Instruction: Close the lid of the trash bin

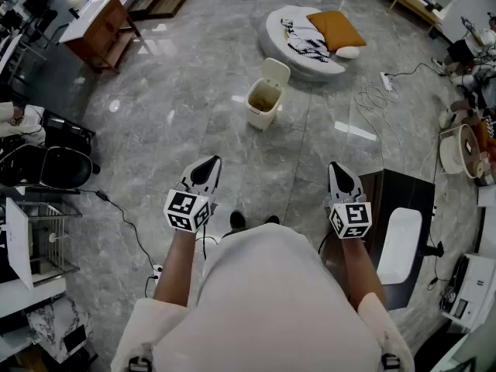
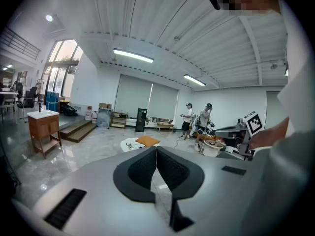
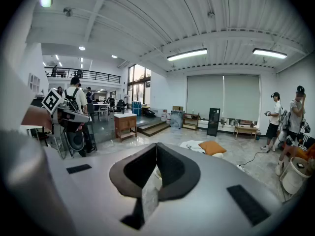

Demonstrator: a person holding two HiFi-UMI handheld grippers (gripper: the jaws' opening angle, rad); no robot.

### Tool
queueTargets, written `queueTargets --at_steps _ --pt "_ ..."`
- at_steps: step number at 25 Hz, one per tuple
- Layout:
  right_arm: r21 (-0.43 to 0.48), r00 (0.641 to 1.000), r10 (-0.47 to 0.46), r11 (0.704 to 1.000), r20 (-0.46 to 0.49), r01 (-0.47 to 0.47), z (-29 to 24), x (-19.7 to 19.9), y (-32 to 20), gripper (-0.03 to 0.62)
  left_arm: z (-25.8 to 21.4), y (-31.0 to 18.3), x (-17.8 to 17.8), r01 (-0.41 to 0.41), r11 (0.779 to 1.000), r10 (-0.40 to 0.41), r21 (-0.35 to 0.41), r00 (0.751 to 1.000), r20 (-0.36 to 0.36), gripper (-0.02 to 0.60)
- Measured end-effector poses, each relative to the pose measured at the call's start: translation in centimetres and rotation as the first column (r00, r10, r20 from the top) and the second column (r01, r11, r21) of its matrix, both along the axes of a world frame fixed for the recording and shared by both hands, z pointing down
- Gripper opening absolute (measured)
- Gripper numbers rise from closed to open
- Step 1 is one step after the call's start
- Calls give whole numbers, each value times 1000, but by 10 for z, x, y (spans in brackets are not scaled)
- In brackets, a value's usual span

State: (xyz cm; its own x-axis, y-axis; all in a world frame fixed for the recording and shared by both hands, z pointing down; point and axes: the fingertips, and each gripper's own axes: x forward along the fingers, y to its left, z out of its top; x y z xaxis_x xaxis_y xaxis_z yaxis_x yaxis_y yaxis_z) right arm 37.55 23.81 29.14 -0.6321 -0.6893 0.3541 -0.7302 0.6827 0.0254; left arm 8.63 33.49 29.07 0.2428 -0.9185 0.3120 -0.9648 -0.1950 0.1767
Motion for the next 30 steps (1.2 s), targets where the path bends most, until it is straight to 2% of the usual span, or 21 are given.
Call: queueTargets --at_steps 20,30 --pt "0 1000 9 1000 -10 -9 -1 -17 -6 30 5 -5 -13 -8 1000 8 -10 1000 -15 18" --pt "1 999 27 1000 -33 -27 4 -45 11 31 12 5 -40 -37 999 37 -14 999 -30 18"
